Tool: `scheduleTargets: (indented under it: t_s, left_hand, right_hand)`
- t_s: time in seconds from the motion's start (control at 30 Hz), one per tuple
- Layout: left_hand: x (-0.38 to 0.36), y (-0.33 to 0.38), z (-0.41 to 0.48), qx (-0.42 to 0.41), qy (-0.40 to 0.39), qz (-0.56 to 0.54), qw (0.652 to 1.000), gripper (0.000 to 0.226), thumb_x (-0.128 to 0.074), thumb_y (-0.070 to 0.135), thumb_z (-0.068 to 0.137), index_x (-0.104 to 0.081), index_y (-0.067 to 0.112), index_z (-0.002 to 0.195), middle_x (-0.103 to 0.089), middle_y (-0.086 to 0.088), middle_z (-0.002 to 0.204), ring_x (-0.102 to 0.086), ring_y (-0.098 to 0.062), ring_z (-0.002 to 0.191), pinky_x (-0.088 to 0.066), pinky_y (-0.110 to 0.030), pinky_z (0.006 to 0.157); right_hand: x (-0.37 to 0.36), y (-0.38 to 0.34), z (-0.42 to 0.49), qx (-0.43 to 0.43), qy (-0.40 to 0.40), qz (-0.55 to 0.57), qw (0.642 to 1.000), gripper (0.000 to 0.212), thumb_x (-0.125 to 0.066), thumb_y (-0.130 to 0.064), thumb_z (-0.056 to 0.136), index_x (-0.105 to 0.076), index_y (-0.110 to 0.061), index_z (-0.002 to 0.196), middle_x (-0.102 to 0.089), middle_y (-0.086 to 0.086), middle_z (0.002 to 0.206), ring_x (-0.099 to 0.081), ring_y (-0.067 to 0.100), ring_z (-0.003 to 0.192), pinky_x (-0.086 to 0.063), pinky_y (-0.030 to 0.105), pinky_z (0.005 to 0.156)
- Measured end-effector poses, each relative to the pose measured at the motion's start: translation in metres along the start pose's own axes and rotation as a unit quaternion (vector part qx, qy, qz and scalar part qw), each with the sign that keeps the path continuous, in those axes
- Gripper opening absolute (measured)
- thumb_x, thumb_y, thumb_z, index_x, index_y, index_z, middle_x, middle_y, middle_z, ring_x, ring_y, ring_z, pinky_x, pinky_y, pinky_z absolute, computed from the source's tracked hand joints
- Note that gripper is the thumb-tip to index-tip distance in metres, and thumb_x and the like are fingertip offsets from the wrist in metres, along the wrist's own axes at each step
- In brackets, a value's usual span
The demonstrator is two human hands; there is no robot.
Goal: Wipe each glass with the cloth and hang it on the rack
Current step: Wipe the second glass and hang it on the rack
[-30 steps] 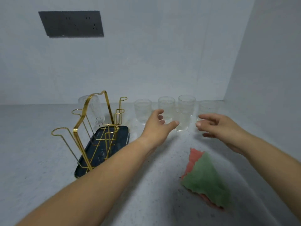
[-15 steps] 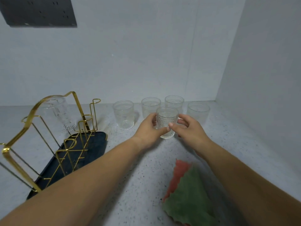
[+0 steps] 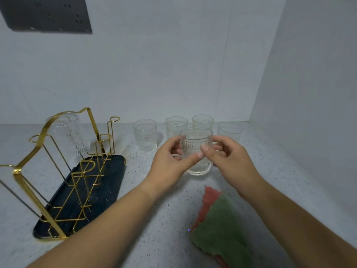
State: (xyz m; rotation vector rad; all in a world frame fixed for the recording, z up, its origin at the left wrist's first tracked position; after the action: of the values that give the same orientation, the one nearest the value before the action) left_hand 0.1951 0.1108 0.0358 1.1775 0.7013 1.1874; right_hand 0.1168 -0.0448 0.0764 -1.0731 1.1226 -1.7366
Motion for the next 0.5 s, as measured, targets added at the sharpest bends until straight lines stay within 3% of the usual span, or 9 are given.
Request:
scheduleTargets:
  t_s: [0.07, 0.2, 0.27, 0.33, 0.43, 0.5]
  left_hand:
    - [0.007, 0.006, -0.018, 0.000, -0.013, -0.033, 0.999, 0.069, -0.089, 0.047, 0.074, -0.064, 0.029, 0.135, -0.074, -0.004, 0.124, -0.070, -0.019, 0.114, -0.059, -0.034, 0.096]
    - [0.011, 0.006, -0.052, 0.042, -0.082, -0.152, 0.984, 0.064, -0.083, 0.028, 0.082, -0.055, 0.020, 0.140, -0.077, -0.007, 0.123, -0.073, -0.023, 0.117, -0.058, -0.034, 0.098]
    - [0.016, 0.001, -0.063, 0.057, -0.080, -0.182, 0.978, 0.060, -0.079, 0.025, 0.084, -0.054, 0.017, 0.139, -0.078, -0.011, 0.121, -0.073, -0.028, 0.116, -0.056, -0.040, 0.100]
    - [0.020, -0.001, -0.070, 0.069, -0.060, -0.201, 0.975, 0.056, -0.079, 0.022, 0.086, -0.055, 0.017, 0.136, -0.079, -0.010, 0.118, -0.074, -0.026, 0.113, -0.056, -0.037, 0.095]
    - [0.025, -0.007, -0.076, 0.087, -0.039, -0.243, 0.965, 0.054, -0.082, 0.020, 0.086, -0.057, 0.016, 0.134, -0.080, -0.006, 0.115, -0.075, -0.025, 0.110, -0.061, -0.031, 0.085]
    - [0.026, -0.007, -0.077, 0.083, -0.032, -0.266, 0.960, 0.056, -0.081, 0.021, 0.086, -0.057, 0.014, 0.136, -0.080, -0.006, 0.113, -0.076, -0.022, 0.105, -0.062, -0.027, 0.079]
  right_hand:
    - [-0.004, -0.009, -0.019, 0.003, -0.012, 0.009, 1.000, 0.016, -0.070, -0.034, 0.092, -0.065, -0.042, 0.105, -0.073, -0.019, 0.087, -0.069, -0.007, 0.078, -0.054, 0.010, 0.068]
    - [-0.018, -0.010, -0.054, -0.037, -0.077, 0.010, 0.996, 0.024, -0.056, -0.033, 0.101, -0.068, -0.039, 0.121, -0.072, 0.005, 0.101, -0.067, 0.008, 0.085, -0.058, 0.024, 0.077]
    - [-0.015, 0.000, -0.068, -0.062, -0.090, -0.033, 0.993, 0.029, -0.054, -0.034, 0.103, -0.063, -0.036, 0.130, -0.074, -0.001, 0.108, -0.072, 0.008, 0.092, -0.060, 0.026, 0.086]
    - [-0.007, 0.008, -0.080, -0.055, -0.092, -0.144, 0.984, 0.028, -0.056, -0.039, 0.101, -0.063, -0.036, 0.128, -0.072, -0.013, 0.111, -0.068, -0.002, 0.098, -0.055, 0.021, 0.093]
    - [-0.004, 0.022, -0.105, -0.021, -0.126, -0.340, 0.932, 0.033, -0.057, -0.051, 0.097, -0.060, -0.042, 0.128, -0.051, -0.039, 0.116, -0.047, -0.013, 0.113, -0.039, 0.018, 0.105]
    - [-0.006, 0.033, -0.117, -0.011, -0.156, -0.401, 0.902, 0.046, -0.060, -0.060, 0.092, -0.056, -0.040, 0.134, -0.042, -0.037, 0.122, -0.037, -0.009, 0.121, -0.030, 0.017, 0.110]
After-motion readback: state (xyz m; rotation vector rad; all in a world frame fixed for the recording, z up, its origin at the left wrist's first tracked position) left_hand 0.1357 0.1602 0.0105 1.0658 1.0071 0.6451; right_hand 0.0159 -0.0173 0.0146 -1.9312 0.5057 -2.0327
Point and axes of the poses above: each hand's wrist, its own z-axis towards the middle knuckle, its own x-axis out of the back of the hand, y = z × x, the point moved 7 cm from there along z, towards the middle knuckle
